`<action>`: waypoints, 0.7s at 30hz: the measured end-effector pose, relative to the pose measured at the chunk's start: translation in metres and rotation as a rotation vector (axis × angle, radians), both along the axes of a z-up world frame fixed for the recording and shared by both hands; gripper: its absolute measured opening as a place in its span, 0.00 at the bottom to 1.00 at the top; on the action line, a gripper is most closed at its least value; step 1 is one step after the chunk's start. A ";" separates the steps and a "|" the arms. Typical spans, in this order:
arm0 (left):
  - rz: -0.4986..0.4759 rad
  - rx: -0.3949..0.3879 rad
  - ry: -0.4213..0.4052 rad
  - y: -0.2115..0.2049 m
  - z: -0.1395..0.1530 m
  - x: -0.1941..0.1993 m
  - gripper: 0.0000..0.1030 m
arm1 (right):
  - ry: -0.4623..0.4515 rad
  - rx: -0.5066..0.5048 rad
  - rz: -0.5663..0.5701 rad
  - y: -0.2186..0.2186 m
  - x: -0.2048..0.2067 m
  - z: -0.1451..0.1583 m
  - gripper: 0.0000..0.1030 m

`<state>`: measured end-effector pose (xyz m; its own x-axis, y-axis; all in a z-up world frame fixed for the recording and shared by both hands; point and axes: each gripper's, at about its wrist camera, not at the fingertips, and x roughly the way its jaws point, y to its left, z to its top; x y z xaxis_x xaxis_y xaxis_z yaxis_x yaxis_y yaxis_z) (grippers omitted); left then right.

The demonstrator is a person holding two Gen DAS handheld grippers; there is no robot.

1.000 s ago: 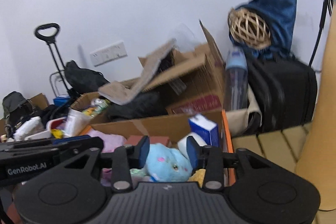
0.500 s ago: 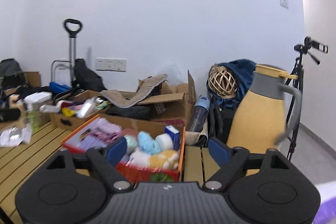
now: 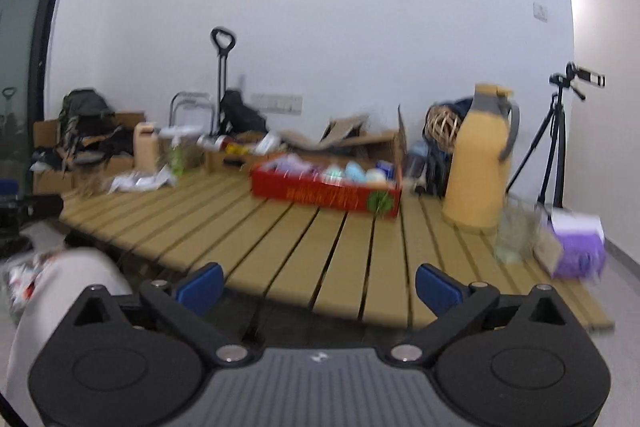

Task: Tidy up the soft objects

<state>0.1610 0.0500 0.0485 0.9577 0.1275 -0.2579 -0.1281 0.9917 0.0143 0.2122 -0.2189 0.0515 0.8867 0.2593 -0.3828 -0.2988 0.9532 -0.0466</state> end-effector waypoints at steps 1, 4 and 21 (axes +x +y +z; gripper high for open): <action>0.011 -0.011 -0.007 0.000 -0.002 -0.016 1.00 | 0.009 0.003 0.001 -0.001 -0.016 -0.005 1.00; 0.008 -0.038 -0.014 -0.004 -0.004 -0.054 1.00 | 0.022 0.038 -0.025 -0.005 -0.057 -0.017 1.00; -0.060 -0.031 -0.097 -0.030 0.006 -0.146 1.00 | -0.082 0.090 -0.034 -0.015 -0.169 -0.005 1.00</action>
<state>0.0153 0.0203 0.0546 0.9840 0.0624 -0.1671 -0.0677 0.9974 -0.0264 0.0428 -0.2338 0.0462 0.9231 0.2581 -0.2851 -0.2646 0.9642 0.0162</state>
